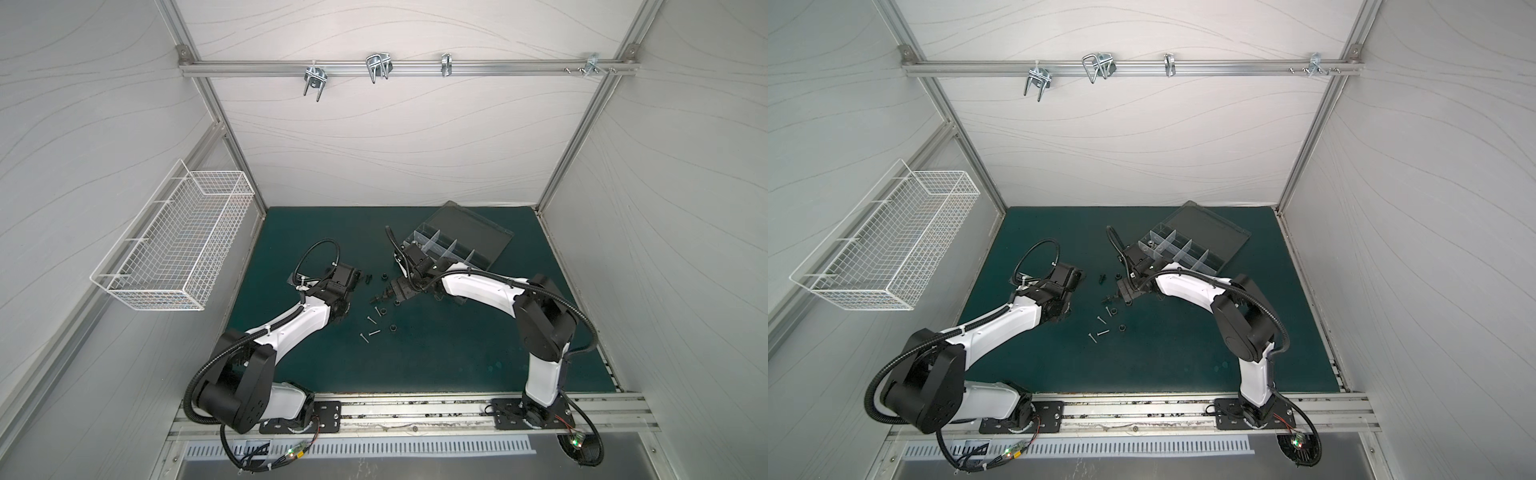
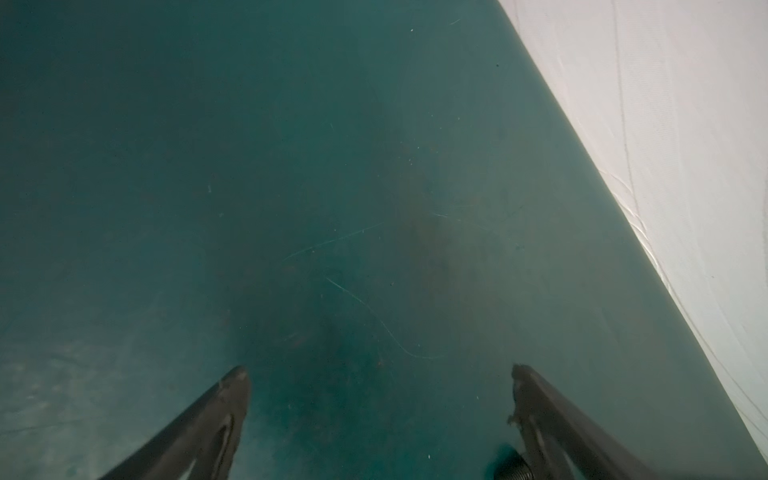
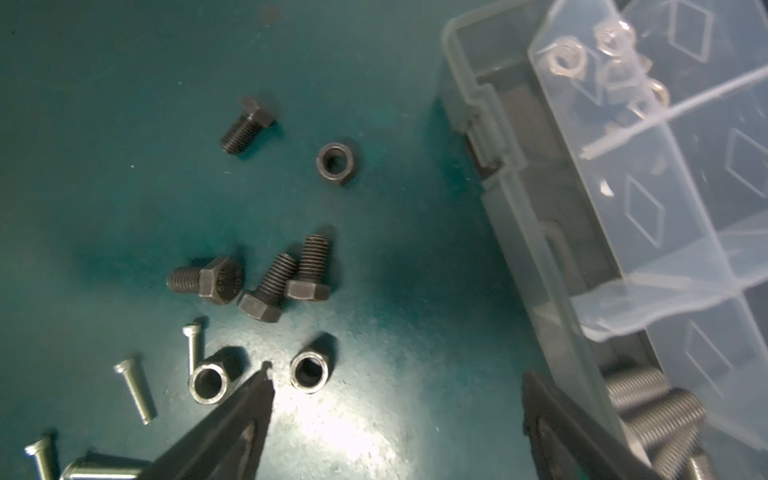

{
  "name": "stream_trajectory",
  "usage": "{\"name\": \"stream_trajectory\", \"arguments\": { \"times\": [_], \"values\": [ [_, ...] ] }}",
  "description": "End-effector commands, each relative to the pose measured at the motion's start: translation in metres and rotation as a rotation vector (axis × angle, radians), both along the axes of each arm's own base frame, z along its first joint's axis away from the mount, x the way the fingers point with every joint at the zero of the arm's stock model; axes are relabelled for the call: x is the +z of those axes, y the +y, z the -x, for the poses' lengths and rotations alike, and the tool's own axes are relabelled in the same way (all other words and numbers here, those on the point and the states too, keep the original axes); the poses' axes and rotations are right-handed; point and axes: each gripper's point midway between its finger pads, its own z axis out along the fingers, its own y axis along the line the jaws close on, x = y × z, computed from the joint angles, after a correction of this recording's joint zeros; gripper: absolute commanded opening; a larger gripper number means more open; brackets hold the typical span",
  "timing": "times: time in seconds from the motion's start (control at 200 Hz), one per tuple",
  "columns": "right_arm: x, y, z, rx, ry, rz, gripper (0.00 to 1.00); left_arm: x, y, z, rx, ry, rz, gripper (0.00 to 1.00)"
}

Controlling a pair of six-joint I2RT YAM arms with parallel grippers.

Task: Sort the screws and nuts into containers
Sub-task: 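Lower the right gripper onto a black bolt and close it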

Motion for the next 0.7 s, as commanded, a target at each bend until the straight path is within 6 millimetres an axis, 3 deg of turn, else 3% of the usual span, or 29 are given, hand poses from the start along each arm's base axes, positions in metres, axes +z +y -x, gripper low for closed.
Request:
{"name": "stream_trajectory", "arguments": {
  "times": [0.0, 0.295, 0.695],
  "values": [
    [-0.004, 0.008, 0.002, 0.047, 0.006, 0.018, 0.93, 0.014, -0.006, -0.021, 0.054, -0.093, 0.049, 0.99],
    [-0.016, 0.020, 0.004, 0.097, 0.033, -0.009, 0.89, -0.006, -0.005, -0.032, 0.076, -0.078, 0.073, 0.99],
    [-0.035, 0.042, -0.002, 0.122, 0.095, -0.021, 0.61, -0.004, 0.022, -0.014, 0.077, -0.048, 0.032, 0.99]
  ]
}}
